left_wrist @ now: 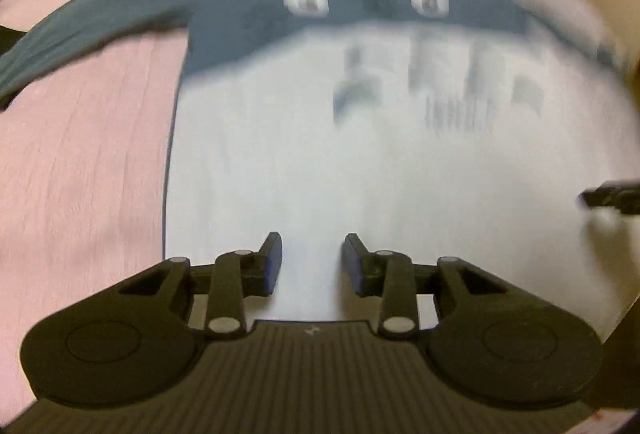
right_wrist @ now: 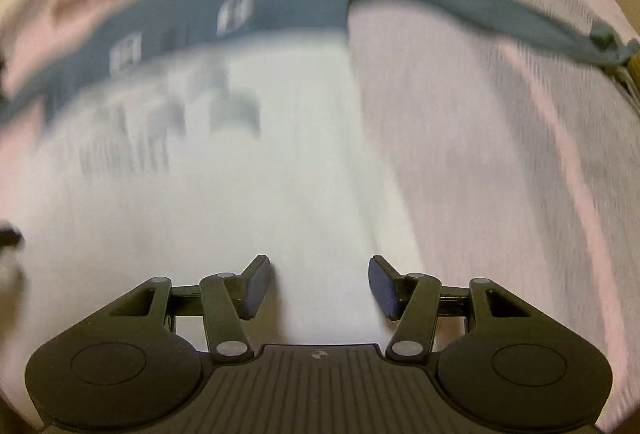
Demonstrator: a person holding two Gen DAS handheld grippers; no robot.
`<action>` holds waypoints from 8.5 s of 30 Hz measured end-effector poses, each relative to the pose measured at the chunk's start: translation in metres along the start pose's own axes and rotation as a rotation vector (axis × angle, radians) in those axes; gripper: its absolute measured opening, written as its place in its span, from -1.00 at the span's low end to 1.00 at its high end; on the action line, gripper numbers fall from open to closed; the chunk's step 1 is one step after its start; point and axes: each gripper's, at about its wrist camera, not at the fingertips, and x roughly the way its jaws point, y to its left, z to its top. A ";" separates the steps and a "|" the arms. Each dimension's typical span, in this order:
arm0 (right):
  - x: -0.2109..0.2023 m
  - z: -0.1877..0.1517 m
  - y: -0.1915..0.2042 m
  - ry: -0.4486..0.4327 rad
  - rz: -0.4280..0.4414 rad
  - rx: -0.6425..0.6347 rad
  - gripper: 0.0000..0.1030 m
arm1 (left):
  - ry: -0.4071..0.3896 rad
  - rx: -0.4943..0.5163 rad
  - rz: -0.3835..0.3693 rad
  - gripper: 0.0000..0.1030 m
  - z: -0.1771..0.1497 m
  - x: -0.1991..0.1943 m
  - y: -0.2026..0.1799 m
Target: Fold large clothes
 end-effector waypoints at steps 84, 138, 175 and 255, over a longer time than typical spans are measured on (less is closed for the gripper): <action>-0.251 -0.002 0.004 -0.157 0.226 0.111 0.51 | -0.135 -0.453 0.095 0.53 -0.056 -0.271 -0.034; -0.005 0.180 -0.109 -0.183 -0.057 0.638 0.50 | -0.670 -0.258 -0.179 -1.00 0.240 -0.049 0.063; 0.061 0.305 -0.028 -0.599 0.261 0.337 -0.94 | -0.233 -0.227 0.011 -0.38 0.220 0.064 0.143; 0.126 0.253 0.035 -0.260 -0.227 -0.313 0.35 | -0.202 -0.270 -0.161 -0.24 0.256 0.083 0.098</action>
